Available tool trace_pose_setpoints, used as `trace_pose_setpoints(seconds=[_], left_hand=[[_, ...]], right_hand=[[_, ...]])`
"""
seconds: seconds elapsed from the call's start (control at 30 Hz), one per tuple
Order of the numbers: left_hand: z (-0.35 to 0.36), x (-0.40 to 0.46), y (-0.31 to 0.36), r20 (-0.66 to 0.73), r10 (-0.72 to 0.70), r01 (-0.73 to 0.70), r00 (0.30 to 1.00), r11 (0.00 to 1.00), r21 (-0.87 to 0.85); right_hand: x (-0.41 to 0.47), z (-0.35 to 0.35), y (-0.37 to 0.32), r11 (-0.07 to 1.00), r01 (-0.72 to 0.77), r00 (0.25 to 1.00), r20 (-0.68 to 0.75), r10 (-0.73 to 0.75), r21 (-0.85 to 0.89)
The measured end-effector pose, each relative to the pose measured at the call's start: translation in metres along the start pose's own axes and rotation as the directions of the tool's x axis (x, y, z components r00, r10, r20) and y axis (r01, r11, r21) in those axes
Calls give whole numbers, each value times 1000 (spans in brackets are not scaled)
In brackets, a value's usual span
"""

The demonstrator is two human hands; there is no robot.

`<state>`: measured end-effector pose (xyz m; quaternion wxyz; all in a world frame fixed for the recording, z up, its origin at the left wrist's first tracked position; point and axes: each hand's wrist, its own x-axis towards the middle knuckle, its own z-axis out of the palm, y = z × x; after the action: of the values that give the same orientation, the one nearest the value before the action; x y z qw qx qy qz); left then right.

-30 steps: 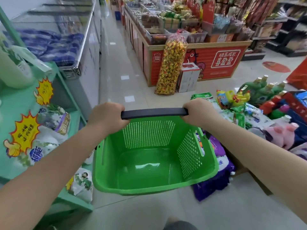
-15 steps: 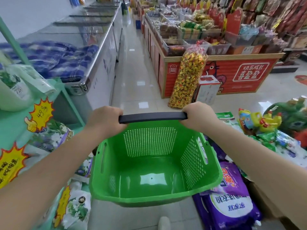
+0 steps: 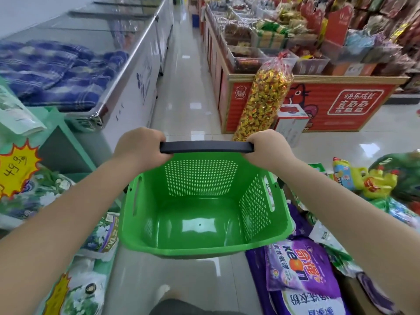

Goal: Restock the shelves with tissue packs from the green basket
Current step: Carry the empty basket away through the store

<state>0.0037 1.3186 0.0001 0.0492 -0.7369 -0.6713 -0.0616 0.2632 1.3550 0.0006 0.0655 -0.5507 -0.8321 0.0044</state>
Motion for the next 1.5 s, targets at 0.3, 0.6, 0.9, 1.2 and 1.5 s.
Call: trace_pose_setpoints(seconds=[0.3, 0.6, 0.9, 1.2, 1.5], left_hand=[[47, 94, -46, 17, 48, -46, 999, 994, -98], [60, 198, -111, 49, 158, -149, 986, 978, -144], [75, 266, -144, 52, 222, -211, 974, 964, -163], [105, 318, -152, 56, 173, -159, 983, 967, -198], [136, 369, -129, 128, 19, 2, 992, 988, -155]], right_hand=[[89, 26, 7, 997, -67, 997, 27, 68, -37], [192, 35, -3, 987, -153, 985, 69, 156, -54], [255, 52, -4, 975, -203, 974, 78, 210, -87], [313, 72, 22, 980, -181, 977, 102, 188, -79], [380, 97, 78, 993, -45, 980, 188, 65, -111]])
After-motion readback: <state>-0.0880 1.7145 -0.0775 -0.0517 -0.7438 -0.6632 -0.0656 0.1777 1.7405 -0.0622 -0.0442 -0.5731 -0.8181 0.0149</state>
